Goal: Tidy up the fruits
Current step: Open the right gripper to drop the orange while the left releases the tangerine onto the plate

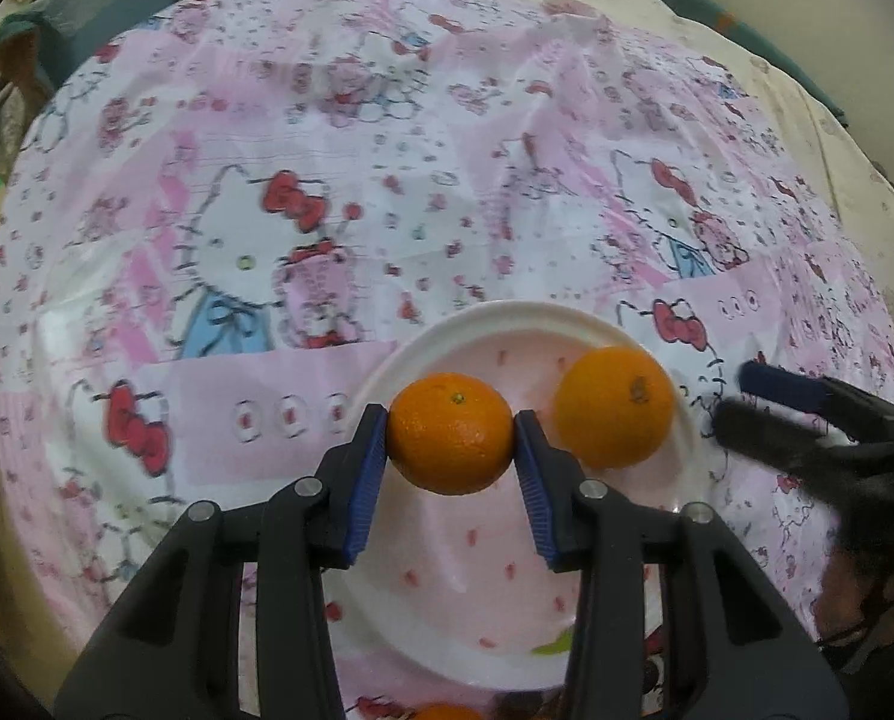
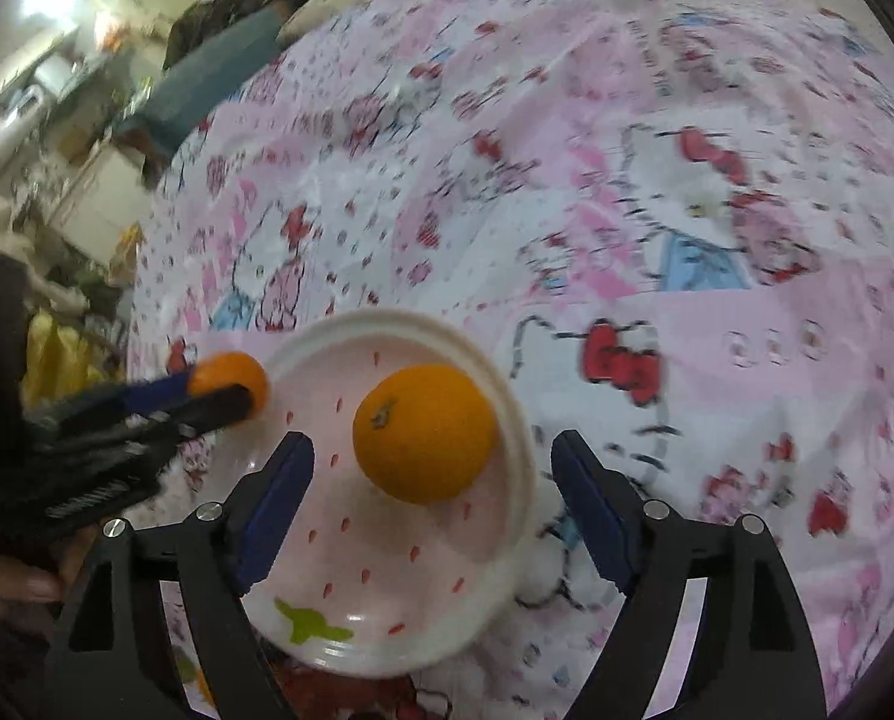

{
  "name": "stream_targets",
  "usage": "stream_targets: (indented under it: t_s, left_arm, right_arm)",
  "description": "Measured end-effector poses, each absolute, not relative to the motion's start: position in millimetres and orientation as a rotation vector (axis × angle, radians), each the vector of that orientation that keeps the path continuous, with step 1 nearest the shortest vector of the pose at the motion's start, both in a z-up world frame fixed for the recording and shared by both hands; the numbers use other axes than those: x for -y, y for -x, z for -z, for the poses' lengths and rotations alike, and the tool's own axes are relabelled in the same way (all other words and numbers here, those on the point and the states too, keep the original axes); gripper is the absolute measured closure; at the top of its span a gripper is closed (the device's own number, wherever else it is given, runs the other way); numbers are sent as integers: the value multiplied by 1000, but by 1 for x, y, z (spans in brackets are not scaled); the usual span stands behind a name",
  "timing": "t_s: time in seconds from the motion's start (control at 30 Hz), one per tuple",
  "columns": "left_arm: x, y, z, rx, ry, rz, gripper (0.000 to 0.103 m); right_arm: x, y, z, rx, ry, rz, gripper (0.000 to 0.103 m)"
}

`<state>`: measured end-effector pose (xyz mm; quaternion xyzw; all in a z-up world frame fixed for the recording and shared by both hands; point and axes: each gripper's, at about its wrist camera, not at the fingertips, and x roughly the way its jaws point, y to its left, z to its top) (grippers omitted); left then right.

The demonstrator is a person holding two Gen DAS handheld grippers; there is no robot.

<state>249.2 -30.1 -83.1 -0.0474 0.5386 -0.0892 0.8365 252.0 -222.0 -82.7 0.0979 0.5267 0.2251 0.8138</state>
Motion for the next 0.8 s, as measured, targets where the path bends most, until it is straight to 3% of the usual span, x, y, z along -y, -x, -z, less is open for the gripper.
stream_targets:
  t_s: [0.6,0.67,0.8]
  left_arm:
    - [54,-265,103,-1170,0,195,61]
    - [53,-264,102,-1159,-5,181,37]
    - [53,-264,94,-1120,-17,177,31]
  right_arm:
    - [291,-237,55,-1051,-364,-346,19]
    - [289,-237,54,-1050,-357,-353,19]
    - [287,-234,49,-1036,-342,-360,19]
